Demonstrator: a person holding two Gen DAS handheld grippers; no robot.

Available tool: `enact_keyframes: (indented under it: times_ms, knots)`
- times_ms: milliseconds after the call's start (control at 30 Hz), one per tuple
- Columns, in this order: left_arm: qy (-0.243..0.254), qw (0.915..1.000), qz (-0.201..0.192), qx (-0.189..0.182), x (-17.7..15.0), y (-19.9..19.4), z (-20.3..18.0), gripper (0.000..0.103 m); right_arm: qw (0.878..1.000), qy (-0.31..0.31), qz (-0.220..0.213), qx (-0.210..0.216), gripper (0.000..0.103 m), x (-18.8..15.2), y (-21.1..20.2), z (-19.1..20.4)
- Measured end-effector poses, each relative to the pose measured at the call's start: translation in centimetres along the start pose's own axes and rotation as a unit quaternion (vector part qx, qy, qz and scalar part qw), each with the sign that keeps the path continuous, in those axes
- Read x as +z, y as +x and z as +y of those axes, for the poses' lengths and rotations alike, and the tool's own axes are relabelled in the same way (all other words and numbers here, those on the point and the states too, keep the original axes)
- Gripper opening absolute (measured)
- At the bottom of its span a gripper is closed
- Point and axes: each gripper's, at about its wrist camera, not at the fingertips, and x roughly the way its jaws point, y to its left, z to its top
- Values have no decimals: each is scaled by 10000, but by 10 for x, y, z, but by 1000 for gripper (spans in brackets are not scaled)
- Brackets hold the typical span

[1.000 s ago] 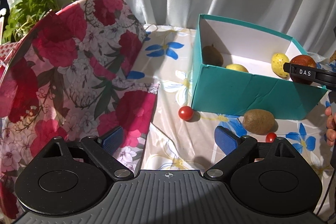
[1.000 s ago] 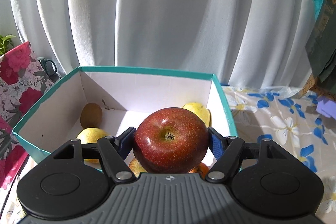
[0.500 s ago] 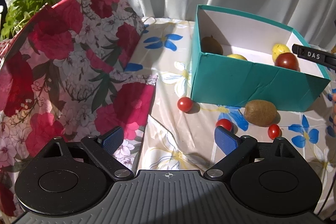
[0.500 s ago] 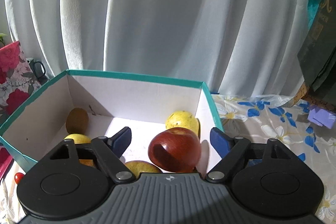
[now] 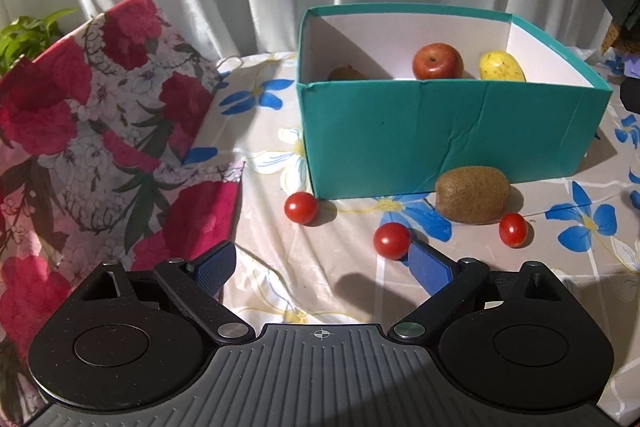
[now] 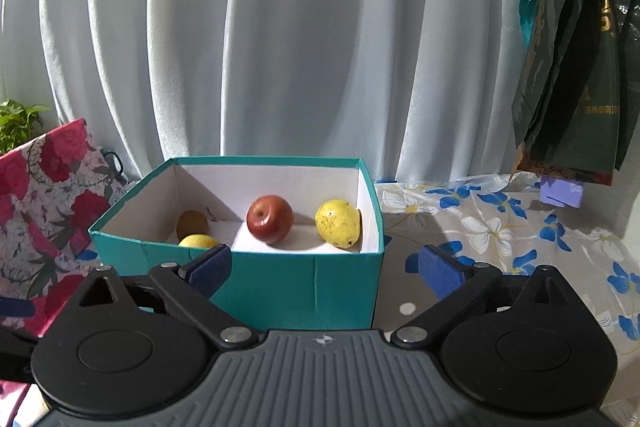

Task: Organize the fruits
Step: 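Move the left gripper to a cherry tomato and grasp it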

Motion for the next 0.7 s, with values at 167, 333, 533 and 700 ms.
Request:
enact_keyframes:
  times_ms: [167, 333, 533, 700]
  knots:
    - [198, 9996, -95, -203, 2, 10, -16, 96, 9998, 39, 171, -69, 100, -7, -8, 1]
    - [245, 9987, -108, -423, 2, 19, -24, 89, 9997, 29, 148, -188, 100, -11, -15, 0]
    - [342, 9977, -157, -556, 0, 27, -29, 86, 9991, 97, 244, -320, 100, -15, -18, -5]
    - [339, 9975, 87, -619, -1, 42, -31, 78, 9985, 157, 356, -386, 100, -18, -14, -7]
